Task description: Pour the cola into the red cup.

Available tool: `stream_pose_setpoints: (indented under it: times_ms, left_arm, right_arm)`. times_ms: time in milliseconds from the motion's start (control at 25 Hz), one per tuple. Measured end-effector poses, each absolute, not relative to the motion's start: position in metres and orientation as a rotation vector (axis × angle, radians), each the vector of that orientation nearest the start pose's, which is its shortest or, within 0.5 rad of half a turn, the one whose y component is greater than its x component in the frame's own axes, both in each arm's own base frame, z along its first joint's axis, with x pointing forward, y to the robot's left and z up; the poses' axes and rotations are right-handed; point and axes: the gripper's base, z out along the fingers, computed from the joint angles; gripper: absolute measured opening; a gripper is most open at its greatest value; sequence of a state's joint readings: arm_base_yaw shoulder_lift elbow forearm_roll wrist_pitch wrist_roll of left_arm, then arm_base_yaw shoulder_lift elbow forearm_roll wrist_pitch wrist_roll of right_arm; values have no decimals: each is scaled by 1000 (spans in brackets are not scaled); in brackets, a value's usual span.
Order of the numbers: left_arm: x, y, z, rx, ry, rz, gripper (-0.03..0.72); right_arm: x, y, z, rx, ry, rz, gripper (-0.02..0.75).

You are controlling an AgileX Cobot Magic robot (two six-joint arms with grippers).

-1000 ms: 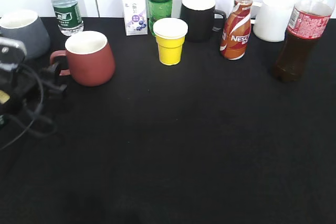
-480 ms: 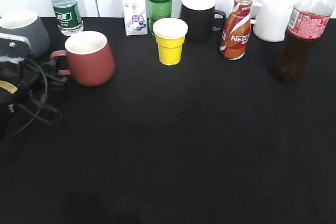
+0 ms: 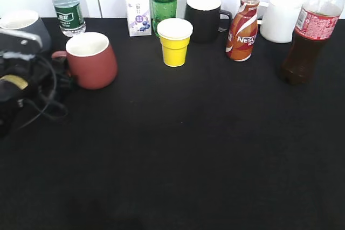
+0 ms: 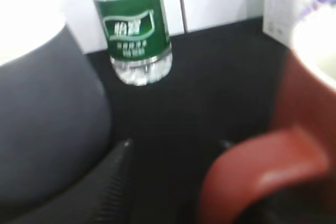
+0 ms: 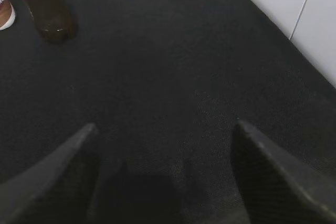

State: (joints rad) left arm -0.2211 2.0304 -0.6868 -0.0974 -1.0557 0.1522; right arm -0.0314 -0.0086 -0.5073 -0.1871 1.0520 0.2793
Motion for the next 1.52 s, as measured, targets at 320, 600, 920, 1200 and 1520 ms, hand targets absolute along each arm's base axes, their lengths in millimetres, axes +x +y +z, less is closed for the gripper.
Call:
stream_pose_setpoints:
  times_ms: [320, 600, 920, 1200, 1520]
  left_arm:
    - [352, -74, 109, 249, 1711, -24, 66]
    - [272, -106, 174, 414, 1610, -328, 63]
    - [257, -146, 197, 749, 1529, -579, 63]
    - [257, -146, 198, 752, 1526, -579, 63]
    - [257, -146, 198, 752, 1526, -580, 62]
  right_arm:
    - [-8, -14, 281, 320, 1981, -65, 585]
    - [-8, -14, 281, 320, 1981, -65, 585]
    - [-8, -14, 281, 320, 1981, -63, 585]
    - [24, -11, 313, 127, 1800, -108, 585]
    - [182, 0, 288, -53, 1596, 2, 585]
